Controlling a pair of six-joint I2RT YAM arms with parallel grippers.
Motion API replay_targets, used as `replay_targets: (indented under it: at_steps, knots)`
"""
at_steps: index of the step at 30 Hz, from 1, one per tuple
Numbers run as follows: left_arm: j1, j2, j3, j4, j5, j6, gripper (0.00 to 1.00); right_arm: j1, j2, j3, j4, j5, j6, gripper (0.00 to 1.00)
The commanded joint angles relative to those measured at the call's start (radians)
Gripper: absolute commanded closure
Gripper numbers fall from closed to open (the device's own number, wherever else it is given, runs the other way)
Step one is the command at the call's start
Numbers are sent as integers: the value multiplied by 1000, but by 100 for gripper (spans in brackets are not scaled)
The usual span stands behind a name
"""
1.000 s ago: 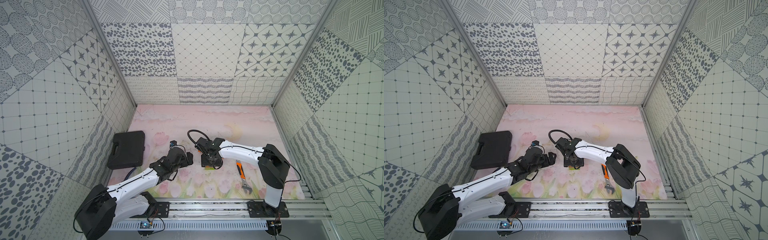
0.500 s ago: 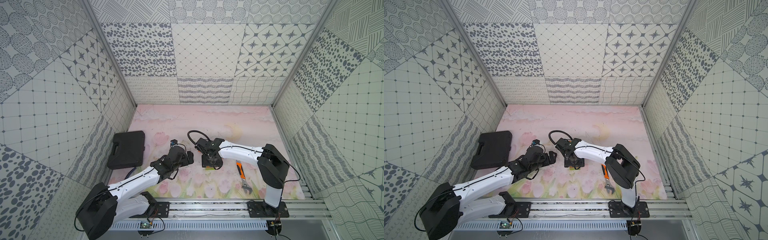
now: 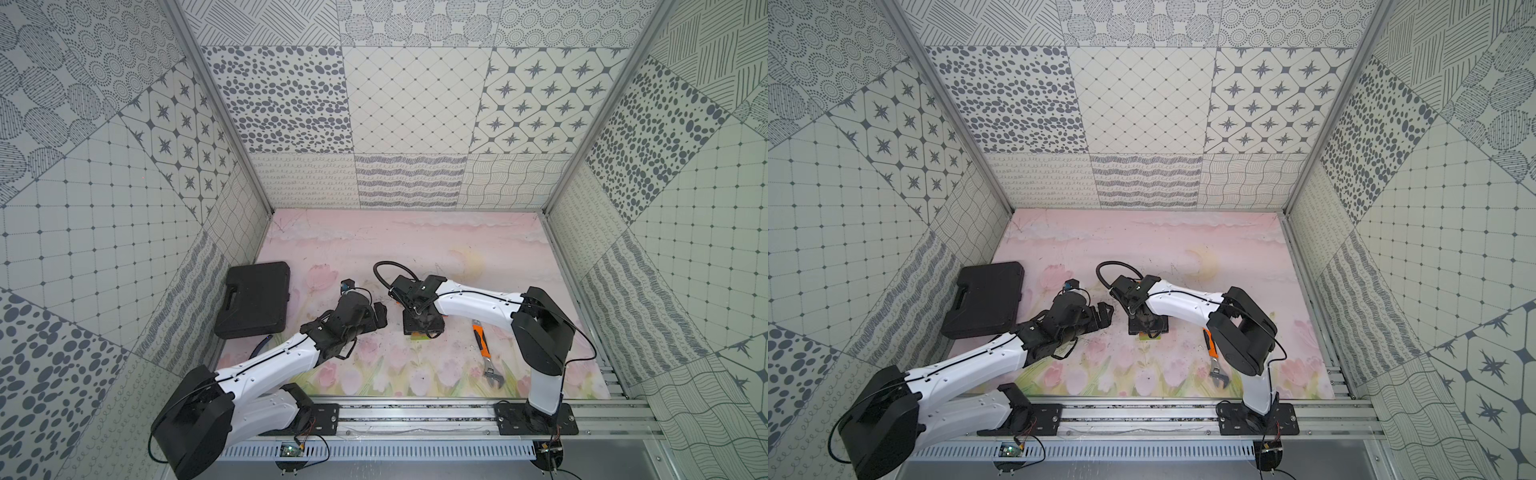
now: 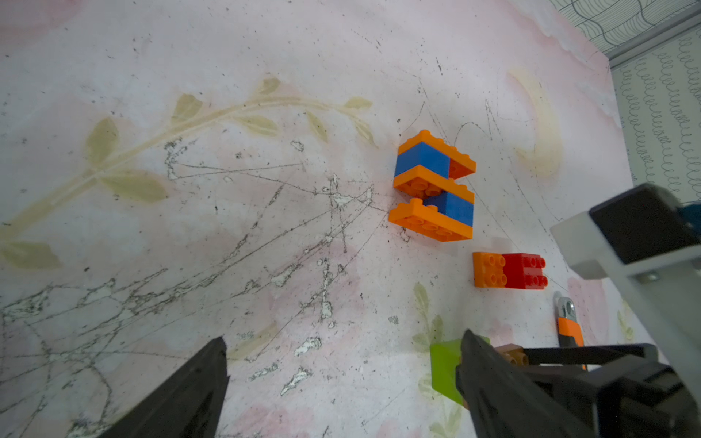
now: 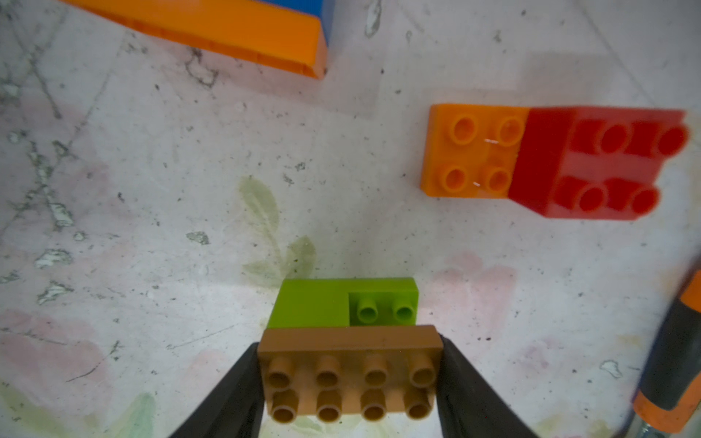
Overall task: Assemble the number 5 with lego
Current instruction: Assemble the lego brick with the lego brick.
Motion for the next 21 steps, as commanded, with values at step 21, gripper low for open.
replay_targets:
  at_steps: [21]
  knots:
    - [3,-57,-8,-71,-84,-29,1,3,166,-66,-31,2,-20,48]
